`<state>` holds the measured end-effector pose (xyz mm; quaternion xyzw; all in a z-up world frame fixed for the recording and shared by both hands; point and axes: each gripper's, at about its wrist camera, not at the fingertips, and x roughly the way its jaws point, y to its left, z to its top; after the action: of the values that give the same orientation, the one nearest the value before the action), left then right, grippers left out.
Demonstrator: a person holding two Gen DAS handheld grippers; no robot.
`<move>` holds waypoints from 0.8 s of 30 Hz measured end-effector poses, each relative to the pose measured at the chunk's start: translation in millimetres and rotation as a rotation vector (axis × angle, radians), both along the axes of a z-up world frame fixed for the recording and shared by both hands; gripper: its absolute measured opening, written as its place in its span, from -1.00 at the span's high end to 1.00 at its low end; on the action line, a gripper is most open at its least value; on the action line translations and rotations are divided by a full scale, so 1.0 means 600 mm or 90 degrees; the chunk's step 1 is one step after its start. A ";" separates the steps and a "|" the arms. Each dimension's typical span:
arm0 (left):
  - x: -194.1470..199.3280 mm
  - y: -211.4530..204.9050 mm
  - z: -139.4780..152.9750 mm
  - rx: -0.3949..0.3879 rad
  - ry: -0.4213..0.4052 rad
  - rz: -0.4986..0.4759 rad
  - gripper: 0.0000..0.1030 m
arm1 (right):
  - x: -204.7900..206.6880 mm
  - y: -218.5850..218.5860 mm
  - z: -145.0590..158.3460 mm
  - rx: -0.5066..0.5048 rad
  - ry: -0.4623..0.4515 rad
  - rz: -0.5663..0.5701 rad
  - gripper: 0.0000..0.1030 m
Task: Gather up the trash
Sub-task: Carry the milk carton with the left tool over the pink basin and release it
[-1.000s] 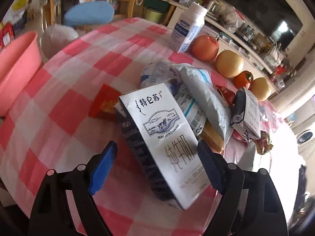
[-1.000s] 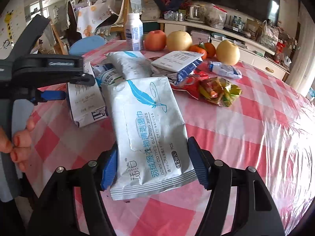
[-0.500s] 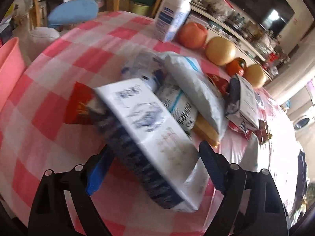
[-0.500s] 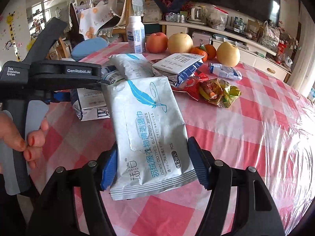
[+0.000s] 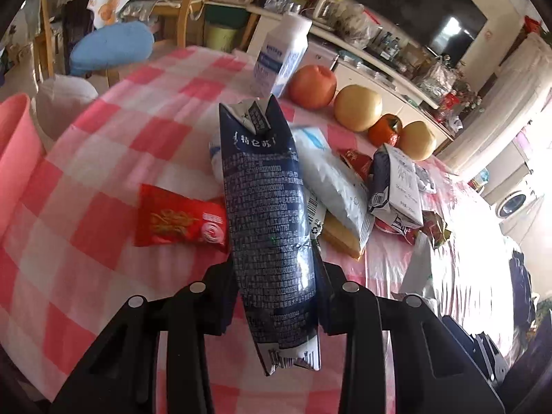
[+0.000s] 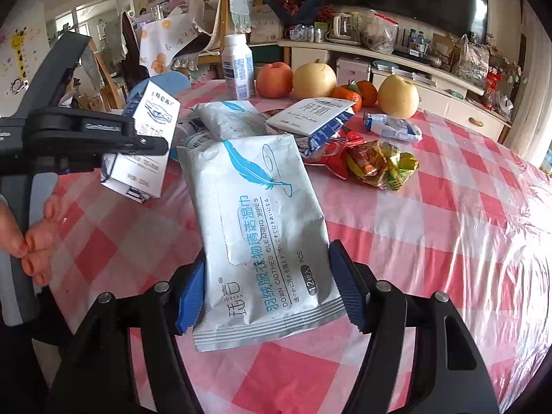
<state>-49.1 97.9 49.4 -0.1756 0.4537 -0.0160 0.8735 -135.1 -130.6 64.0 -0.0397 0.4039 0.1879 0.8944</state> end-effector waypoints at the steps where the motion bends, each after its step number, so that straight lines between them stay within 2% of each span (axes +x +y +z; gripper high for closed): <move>1: -0.005 0.006 0.006 0.003 -0.005 -0.004 0.26 | -0.001 0.003 0.001 0.008 0.006 0.003 -0.31; 7: -0.042 0.076 0.052 0.012 -0.038 0.005 0.26 | -0.007 0.033 0.019 0.066 0.023 0.017 -0.31; 12: -0.078 0.168 0.094 0.011 -0.071 0.052 0.26 | -0.010 0.080 0.044 0.139 0.042 0.040 -0.31; 18: -0.112 0.318 0.127 -0.006 -0.085 0.138 0.25 | -0.004 0.193 0.086 0.208 0.052 0.104 -0.31; 24: -0.123 0.442 0.121 0.014 -0.061 0.211 0.25 | 0.029 0.350 0.131 0.262 0.065 0.188 -0.31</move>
<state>-123.0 362.9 121.8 -0.2372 0.3765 0.1247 0.8868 -117.8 79.3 142.8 0.0940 0.3921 0.3960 0.8250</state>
